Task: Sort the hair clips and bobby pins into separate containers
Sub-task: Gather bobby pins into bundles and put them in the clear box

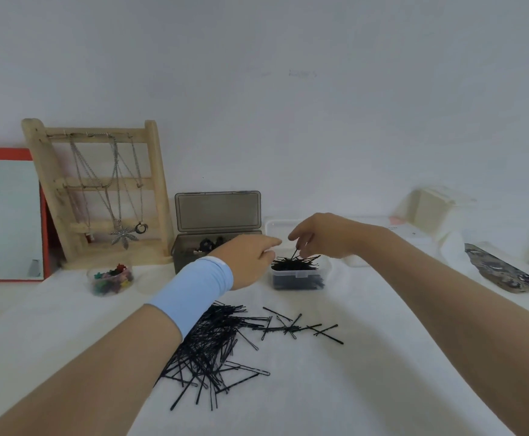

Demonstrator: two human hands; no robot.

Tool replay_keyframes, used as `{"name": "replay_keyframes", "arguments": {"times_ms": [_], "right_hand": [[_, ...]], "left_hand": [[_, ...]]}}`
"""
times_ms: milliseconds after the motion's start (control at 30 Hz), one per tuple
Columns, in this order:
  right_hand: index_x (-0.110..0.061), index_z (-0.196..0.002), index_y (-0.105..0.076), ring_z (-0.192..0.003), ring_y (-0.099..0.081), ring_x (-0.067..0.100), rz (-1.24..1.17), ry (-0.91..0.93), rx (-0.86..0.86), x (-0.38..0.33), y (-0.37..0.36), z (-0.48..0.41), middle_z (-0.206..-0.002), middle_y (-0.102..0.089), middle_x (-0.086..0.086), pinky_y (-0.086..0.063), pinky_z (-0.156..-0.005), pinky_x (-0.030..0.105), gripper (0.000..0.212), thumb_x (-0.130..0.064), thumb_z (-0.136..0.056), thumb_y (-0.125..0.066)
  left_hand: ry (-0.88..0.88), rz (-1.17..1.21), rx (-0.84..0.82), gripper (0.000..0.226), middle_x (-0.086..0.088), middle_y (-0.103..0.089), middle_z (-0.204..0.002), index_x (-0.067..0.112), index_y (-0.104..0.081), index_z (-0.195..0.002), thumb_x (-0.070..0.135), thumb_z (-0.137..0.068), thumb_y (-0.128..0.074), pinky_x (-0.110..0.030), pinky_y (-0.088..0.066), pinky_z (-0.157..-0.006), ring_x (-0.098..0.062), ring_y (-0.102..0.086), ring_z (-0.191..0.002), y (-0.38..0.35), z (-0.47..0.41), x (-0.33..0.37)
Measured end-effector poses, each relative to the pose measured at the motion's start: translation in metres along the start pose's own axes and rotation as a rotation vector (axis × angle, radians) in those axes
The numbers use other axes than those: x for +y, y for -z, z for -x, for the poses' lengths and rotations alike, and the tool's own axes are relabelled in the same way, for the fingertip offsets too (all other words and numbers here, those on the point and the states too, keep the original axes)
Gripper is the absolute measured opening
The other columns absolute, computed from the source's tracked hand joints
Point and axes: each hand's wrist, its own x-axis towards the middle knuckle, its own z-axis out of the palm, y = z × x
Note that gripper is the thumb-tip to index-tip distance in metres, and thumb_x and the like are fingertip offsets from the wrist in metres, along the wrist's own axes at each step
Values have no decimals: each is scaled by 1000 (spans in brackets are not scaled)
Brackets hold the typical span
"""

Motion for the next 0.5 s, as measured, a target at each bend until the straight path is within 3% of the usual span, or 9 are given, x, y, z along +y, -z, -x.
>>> {"name": "replay_keyframes", "arguments": {"times_ms": [133,267,333,400,500], "right_hand": [[-21,-112,-74,-103,-67,11,-55,15,113,11,-3,9,-107,-74,-7,-50,-95,26,25,-11,-91,-63],[-24,-108,-76,-105,-64,15,151,26,22,15,-15,11,-110,-73,-9,-50,-91,29,28,-11,-93,-56],[-24,-110,-75,-105,-64,11,150,0,65,17,-15,12,-109,-73,-10,-49,-88,23,33,-5,-93,-53],[-22,-113,-73,-103,-66,8,76,-11,137,17,-14,14,-110,-73,-8,-49,-89,20,41,2,-91,-47],[-26,-105,-75,-102,-64,12,84,-40,222,18,-8,16,-109,-71,-10,-49,-87,23,38,-2,-92,-49]], "left_hand": [[-23,-104,-131,48,4,-43,-151,30,-38,-148,43,-102,-34,-37,-32,-113,-21,-41,-137,-9,-5,12],[-37,-242,-220,38,1,-62,-118,25,-57,-127,40,-102,-33,-41,-44,-98,-25,-57,-113,-10,-12,23],[-41,-219,-190,42,2,-59,-131,25,-57,-132,41,-103,-31,-41,-40,-105,-24,-53,-122,-9,-14,23],[-63,-229,-179,48,6,-43,-151,25,-45,-145,44,-103,-30,-38,-29,-115,-20,-39,-138,-10,-15,25],[-78,-236,-225,49,5,-48,-146,29,-45,-141,51,-100,-31,-41,-38,-109,-25,-47,-130,-17,-16,28]]}}
